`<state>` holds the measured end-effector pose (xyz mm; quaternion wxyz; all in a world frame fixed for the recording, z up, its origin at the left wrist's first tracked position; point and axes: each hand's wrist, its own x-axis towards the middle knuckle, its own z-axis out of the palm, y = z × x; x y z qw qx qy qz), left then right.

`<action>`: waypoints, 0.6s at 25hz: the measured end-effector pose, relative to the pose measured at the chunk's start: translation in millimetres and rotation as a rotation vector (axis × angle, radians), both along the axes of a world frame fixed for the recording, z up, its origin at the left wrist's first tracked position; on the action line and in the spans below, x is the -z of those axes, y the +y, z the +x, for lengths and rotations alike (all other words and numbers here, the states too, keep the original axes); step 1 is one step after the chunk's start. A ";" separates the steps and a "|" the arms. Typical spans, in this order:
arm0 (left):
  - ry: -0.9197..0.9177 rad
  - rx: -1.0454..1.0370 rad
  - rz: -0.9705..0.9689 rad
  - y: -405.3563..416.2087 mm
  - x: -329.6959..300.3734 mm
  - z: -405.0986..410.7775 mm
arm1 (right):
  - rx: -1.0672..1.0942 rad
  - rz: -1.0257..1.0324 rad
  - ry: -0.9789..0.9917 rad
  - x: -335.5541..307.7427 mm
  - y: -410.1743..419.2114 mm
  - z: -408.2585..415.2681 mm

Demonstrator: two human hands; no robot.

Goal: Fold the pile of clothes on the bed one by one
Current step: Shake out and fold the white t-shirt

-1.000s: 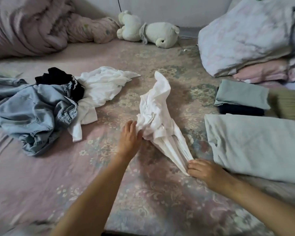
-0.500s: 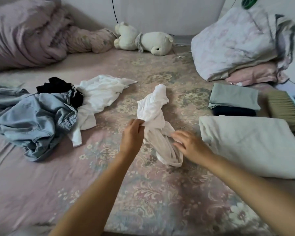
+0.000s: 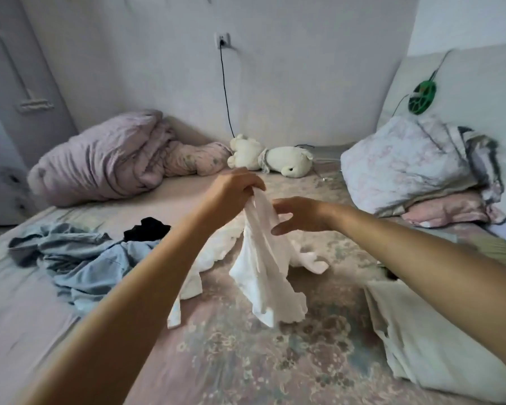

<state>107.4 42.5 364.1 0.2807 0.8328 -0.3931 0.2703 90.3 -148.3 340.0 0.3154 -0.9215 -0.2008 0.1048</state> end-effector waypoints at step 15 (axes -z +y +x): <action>0.393 -0.149 -0.095 40.0 -24.6 31.4 | 0.169 0.523 -0.133 -159.0 13.3 8.4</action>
